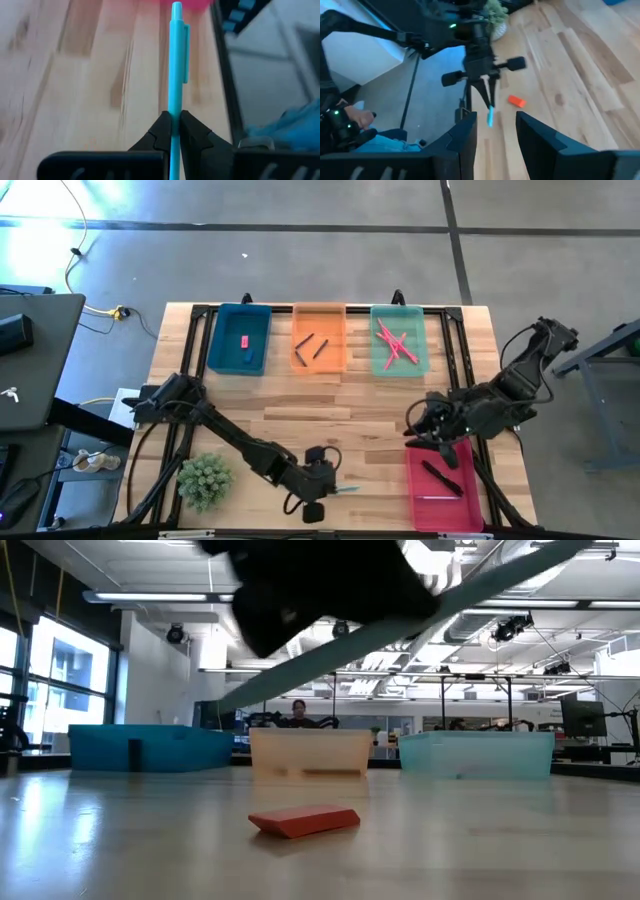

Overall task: Sort crayons/erasers/pens/pencils in bins
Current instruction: Put the blue pen into the pink bin

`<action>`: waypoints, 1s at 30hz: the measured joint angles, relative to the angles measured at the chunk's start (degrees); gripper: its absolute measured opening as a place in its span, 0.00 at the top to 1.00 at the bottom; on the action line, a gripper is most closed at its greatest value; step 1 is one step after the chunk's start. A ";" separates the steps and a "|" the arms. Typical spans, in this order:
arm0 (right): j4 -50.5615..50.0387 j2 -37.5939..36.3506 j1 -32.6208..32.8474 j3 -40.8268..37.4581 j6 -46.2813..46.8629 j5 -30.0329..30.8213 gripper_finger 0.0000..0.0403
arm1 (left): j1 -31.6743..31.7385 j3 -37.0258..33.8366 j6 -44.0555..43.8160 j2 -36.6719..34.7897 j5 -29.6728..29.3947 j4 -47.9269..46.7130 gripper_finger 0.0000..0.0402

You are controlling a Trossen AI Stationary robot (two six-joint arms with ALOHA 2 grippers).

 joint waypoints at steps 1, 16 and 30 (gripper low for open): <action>0.98 0.49 0.45 0.00 -0.49 0.22 0.68 | 0.38 0.02 0.00 -0.01 0.02 1.74 1.00; 15.74 5.07 10.44 0.02 -9.24 10.58 0.68 | 4.40 0.04 1.47 -0.08 3.02 27.40 1.00; 17.95 9.59 12.69 0.02 -9.71 21.50 0.68 | 7.49 0.09 3.00 -0.10 2.98 43.68 1.00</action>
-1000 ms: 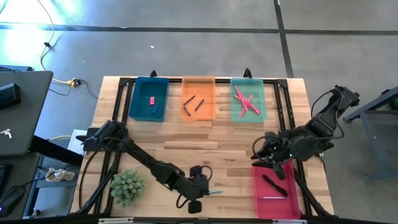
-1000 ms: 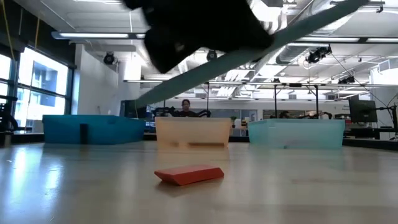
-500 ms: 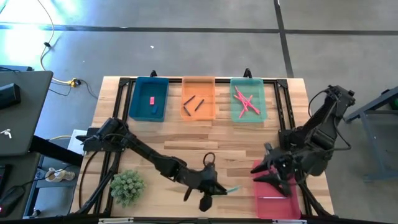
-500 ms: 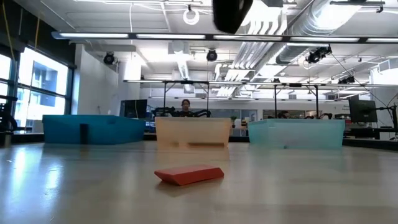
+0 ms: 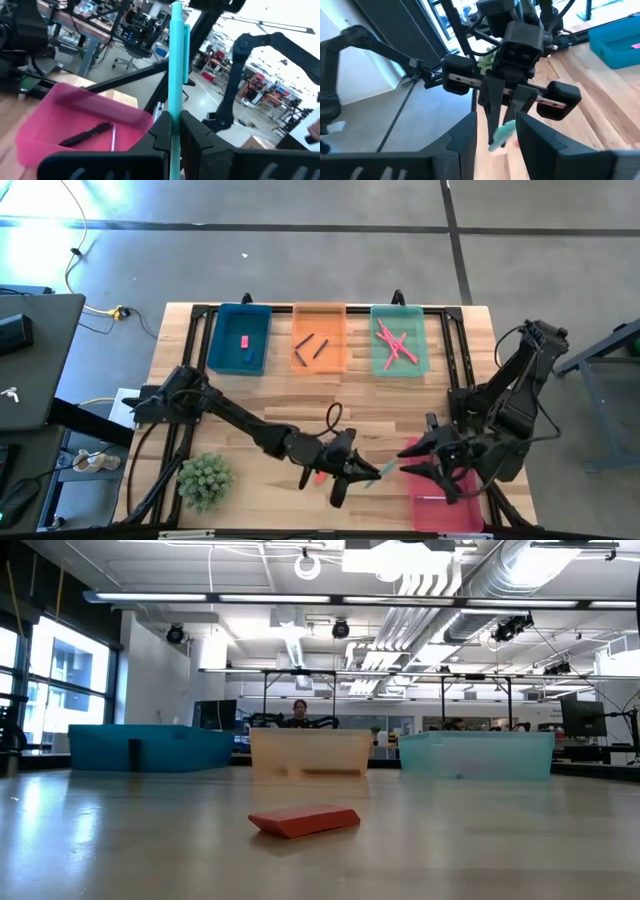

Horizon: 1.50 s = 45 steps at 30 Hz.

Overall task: Sort crayons/erasers/pens/pencils in bins
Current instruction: Put the blue pen into the pink bin

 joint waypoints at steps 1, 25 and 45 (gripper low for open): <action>0.18 0.39 0.00 0.00 0.00 0.58 0.68 | 0.23 0.00 0.00 -0.02 0.00 -0.03 1.00; 1.11 1.26 -0.07 0.02 0.04 6.79 0.68 | 1.28 0.02 3.43 -0.09 0.98 4.20 1.00; 2.38 4.34 -2.97 0.02 5.18 7.93 0.69 | 3.23 0.02 4.47 -0.09 1.33 4.33 1.00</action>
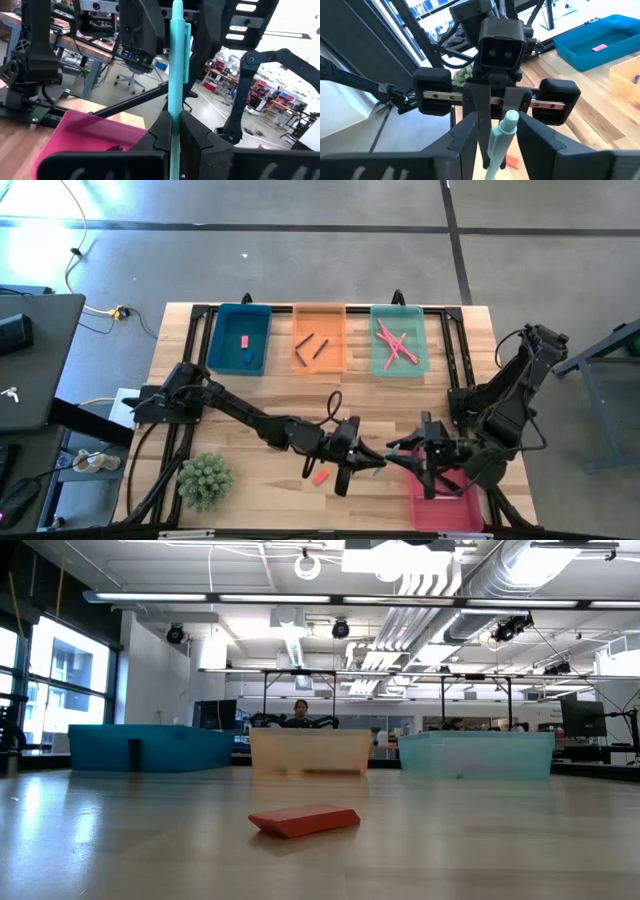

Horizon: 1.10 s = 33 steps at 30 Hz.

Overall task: Sort crayons/erasers/pens/pencils in bins
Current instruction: Put the blue pen into the pink bin

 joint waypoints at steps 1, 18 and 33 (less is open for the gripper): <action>0.09 0.00 0.00 0.00 0.01 0.02 0.70 | -0.01 0.00 0.01 0.02 0.02 0.00 1.00; -3.54 0.02 -0.48 0.02 4.74 -1.20 0.91 | -0.03 -0.09 0.45 0.15 -0.07 -0.88 0.92; -9.65 0.07 -0.44 0.02 11.06 -8.04 0.95 | 0.57 -0.04 -0.05 0.11 -0.47 -10.56 0.67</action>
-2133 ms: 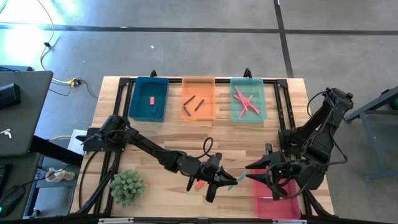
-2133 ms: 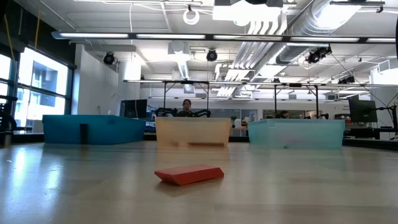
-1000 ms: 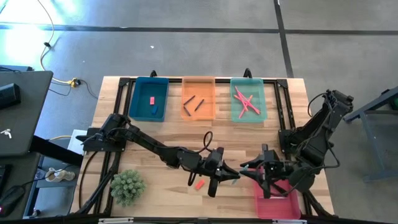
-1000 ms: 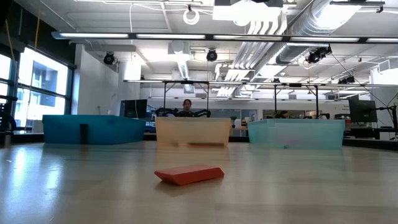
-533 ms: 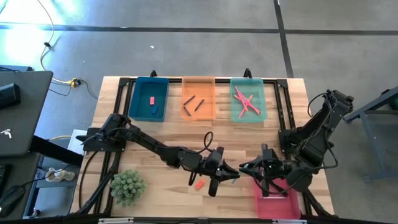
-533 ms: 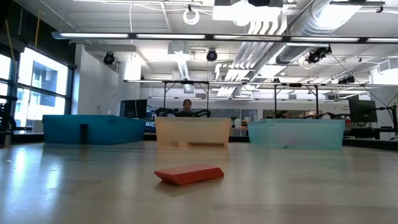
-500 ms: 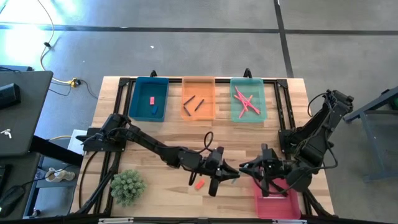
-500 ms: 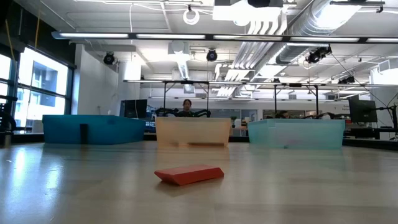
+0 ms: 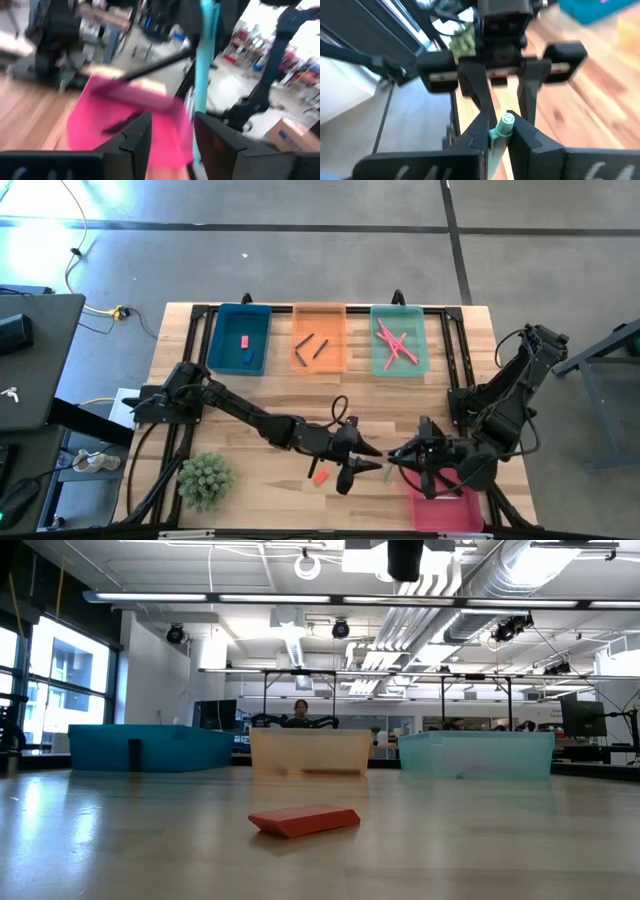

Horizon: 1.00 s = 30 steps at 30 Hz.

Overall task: Sort crayons/erasers/pens/pencils in bins
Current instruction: Put the blue pen into the pink bin

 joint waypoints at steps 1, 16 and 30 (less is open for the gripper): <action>-1.66 0.00 0.17 0.00 1.69 -0.87 0.95 | 0.12 0.00 -0.80 0.00 0.14 -1.86 0.65; -27.51 -0.02 5.14 0.00 27.20 -14.16 0.94 | 0.41 0.00 -4.71 0.00 8.70 -13.02 0.69; -41.13 6.27 7.67 -0.07 42.61 -29.92 0.94 | 0.45 7.56 -2.30 -1.64 10.94 -39.09 0.75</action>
